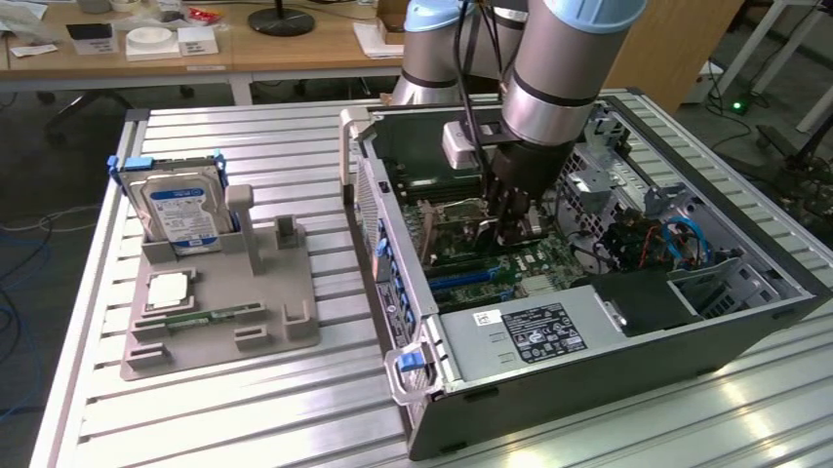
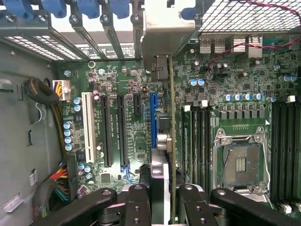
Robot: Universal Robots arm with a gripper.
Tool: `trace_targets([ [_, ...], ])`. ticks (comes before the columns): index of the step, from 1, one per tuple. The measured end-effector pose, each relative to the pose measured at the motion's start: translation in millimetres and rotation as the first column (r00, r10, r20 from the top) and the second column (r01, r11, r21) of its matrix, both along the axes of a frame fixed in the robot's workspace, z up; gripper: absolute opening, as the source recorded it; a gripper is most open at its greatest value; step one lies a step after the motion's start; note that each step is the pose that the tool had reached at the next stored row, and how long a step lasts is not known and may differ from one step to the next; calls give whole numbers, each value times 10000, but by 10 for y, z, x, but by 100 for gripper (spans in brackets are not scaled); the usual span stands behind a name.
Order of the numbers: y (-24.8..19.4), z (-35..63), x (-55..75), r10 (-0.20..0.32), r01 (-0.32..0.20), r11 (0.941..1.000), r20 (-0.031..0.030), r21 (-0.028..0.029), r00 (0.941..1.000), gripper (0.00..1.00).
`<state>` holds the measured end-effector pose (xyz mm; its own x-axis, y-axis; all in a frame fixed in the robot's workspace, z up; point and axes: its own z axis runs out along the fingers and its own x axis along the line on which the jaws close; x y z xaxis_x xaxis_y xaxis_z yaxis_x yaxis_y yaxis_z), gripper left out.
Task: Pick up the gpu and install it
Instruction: 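Insert the gpu into the slot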
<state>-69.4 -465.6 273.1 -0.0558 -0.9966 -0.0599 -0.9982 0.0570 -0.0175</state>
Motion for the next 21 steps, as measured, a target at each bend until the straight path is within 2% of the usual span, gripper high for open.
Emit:
trace_targets([
  [7,0,-50,-26,31,-31,10000,0,0,10000,28],
  [15,1,-61,-35,29,-29,10000,2,4,10000,28],
  [21,0,-130,-40,32,-32,10000,-3,1,10000,28],
])
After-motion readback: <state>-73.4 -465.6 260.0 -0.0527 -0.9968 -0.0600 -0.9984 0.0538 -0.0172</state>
